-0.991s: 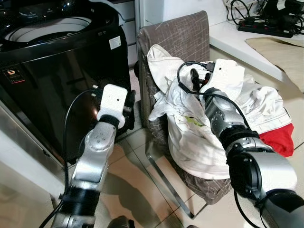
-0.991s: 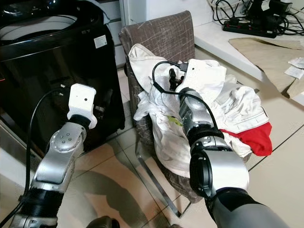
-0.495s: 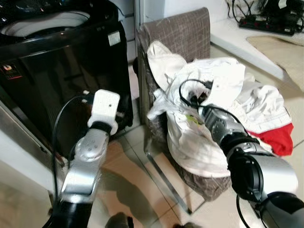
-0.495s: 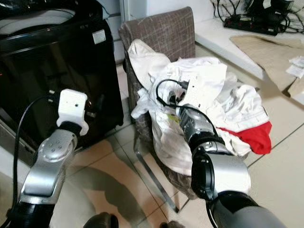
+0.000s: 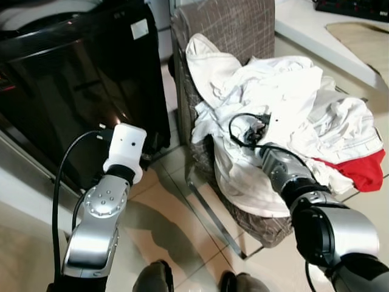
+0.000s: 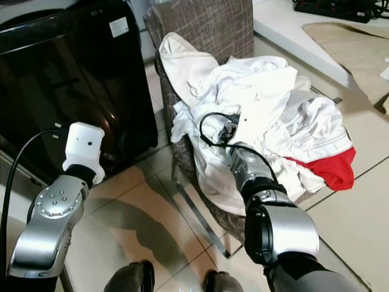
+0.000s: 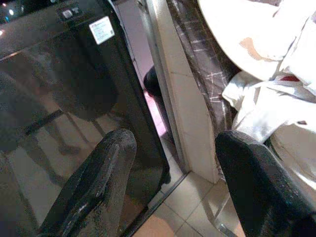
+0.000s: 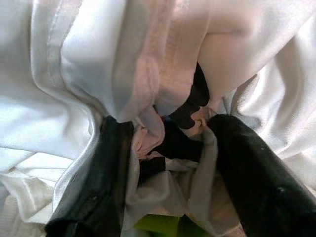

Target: Clothes washing

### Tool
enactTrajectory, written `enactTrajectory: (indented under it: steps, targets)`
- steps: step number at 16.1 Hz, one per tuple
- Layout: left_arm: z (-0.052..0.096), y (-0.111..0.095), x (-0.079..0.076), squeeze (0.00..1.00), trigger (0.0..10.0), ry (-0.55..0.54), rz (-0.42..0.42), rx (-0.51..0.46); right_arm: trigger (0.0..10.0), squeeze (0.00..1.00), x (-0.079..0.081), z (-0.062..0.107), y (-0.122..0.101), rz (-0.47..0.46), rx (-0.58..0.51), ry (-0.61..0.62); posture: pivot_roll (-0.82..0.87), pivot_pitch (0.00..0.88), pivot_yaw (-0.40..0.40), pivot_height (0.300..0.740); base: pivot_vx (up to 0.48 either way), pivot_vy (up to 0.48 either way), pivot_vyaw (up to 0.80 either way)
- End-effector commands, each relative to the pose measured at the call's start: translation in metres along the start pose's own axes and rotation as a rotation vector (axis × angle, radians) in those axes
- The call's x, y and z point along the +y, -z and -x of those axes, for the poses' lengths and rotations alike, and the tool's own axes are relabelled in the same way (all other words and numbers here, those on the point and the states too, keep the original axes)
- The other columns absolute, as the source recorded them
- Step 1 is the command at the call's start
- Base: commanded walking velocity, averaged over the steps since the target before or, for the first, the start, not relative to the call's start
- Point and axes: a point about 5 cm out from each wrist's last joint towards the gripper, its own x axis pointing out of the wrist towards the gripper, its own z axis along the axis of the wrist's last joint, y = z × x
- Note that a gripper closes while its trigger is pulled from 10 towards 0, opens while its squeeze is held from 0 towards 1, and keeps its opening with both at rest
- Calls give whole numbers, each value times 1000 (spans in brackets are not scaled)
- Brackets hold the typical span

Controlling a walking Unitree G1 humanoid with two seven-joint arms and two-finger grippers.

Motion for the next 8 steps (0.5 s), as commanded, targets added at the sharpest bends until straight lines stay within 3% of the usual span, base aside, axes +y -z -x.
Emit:
enactTrajectory:
  steps: [1,8]
  targets:
    - [-2,-5,-3,0,10000,9,-6,-9,0,0,-1,2,16,25,52,-2,149,216,12,740,0,0,0]
    - [-17,-8,-14,0,10000,37,14,-34,0,0,7,2,9,133,-36,-60,91,158,-4,740,0,0,0]
